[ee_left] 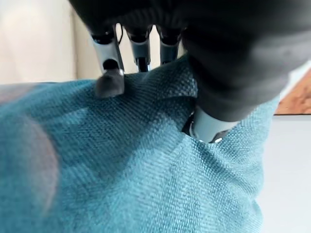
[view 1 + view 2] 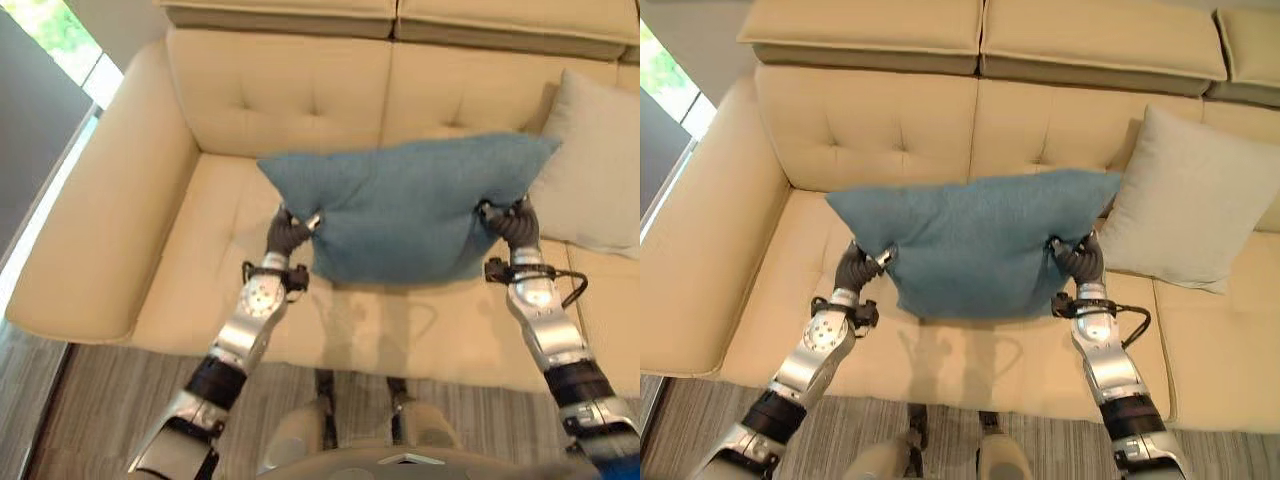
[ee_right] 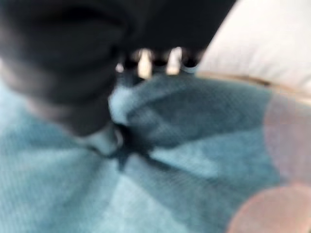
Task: Pick up all the scattered cushions and arrange them neatly on the sofa.
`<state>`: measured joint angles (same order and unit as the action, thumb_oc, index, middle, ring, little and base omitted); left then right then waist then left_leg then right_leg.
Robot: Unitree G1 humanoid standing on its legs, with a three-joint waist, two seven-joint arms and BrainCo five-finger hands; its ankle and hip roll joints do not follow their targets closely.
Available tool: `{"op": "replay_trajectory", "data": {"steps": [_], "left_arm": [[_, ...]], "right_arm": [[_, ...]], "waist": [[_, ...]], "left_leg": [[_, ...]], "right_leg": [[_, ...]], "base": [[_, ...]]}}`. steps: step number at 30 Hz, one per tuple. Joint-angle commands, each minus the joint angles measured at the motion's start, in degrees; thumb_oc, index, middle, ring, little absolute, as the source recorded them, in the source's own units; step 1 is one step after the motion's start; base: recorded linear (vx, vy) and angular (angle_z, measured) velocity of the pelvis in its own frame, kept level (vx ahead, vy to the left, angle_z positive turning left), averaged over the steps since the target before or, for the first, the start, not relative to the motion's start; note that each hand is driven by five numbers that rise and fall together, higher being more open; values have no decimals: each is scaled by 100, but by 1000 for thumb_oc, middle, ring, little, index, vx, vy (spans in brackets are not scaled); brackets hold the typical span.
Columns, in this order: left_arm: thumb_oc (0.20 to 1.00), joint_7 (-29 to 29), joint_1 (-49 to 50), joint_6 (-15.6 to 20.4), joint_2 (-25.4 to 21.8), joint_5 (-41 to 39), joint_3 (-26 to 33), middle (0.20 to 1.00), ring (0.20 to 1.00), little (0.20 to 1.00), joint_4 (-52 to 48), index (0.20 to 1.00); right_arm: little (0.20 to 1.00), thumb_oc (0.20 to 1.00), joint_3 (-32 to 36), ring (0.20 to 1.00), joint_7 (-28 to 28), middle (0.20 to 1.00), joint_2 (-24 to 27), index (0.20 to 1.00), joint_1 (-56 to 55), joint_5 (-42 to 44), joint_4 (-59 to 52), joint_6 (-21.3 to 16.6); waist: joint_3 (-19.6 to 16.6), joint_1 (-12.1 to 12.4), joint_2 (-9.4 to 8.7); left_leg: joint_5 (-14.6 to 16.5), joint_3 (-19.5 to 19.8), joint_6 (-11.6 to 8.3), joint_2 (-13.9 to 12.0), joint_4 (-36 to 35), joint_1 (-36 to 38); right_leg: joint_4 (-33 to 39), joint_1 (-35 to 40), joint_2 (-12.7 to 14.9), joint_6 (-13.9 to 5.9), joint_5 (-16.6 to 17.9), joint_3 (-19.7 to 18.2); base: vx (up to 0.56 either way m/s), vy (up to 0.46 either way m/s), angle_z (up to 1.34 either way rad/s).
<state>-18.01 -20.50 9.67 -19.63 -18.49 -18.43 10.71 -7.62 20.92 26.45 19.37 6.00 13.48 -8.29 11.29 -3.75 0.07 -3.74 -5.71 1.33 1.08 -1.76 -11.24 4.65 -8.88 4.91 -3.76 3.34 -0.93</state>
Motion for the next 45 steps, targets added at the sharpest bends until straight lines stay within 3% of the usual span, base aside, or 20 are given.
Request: {"op": "replay_trajectory", "data": {"steps": [1, 8, 19, 27, 42, 45], "left_arm": [[200, -296, -1312, 838, -106, 375, -133, 200, 200, 200, -161, 200], [200, -776, -2840, 815, -328, 470, -407, 200, 200, 200, 779, 200], [200, -1073, -4771, 677, -615, 533, -925, 200, 200, 200, 2293, 200], [200, -1130, -5068, 623, -522, 605, -1036, 200, 200, 200, 2388, 200], [200, -1060, -5212, 543, -283, 573, -1215, 200, 200, 200, 2697, 200], [200, -1003, -5256, 526, -248, 495, -1295, 200, 200, 200, 2872, 200]], "right_arm": [[200, 200, -215, 200, 216, 200, 226, 200, 1240, -65, -202, -528], [200, 200, -528, 200, 630, 200, 286, 200, 2846, 198, 705, -551], [200, 200, -1033, 200, 933, 200, 22, 200, 4479, 420, 1901, -568], [200, 200, -1160, 200, 1008, 200, -87, 200, 4708, 413, 2178, -492], [200, 200, -1326, 200, 1070, 200, 27, 200, 4833, 299, 2813, -290], [200, 200, -1495, 200, 1162, 200, 201, 200, 5017, -77, 3068, -73]], "waist": [[-217, 103, -253], [29, 137, -274], [190, 116, -332], [277, 167, -371], [536, 117, -186], [591, 85, -131]], "left_leg": [[1226, -199, -265, -145, 1350, -679], [1432, -203, -239, -136, 1842, -1268], [1336, -239, -237, -86, 1767, -1955], [1253, -178, -261, -33, 1694, -2158], [1104, -181, -290, 100, 1572, -2396], [1054, -198, -301, 115, 1557, -2531]], "right_leg": [[-624, -139, 510, -330, -542, 227], [-697, -521, 543, -403, -492, 167], [-486, -1175, 621, -617, -70, 59], [-327, -1303, 649, -678, 73, 163], [-389, -1692, 717, -683, 166, 290], [-416, -1850, 740, -684, 156, 287]], "base": [[10, 1, 4], [20, 23, -1], [4, 43, -7], [-2, 5, 1], [-8, 2, 2], [7, 0, -5]]}}
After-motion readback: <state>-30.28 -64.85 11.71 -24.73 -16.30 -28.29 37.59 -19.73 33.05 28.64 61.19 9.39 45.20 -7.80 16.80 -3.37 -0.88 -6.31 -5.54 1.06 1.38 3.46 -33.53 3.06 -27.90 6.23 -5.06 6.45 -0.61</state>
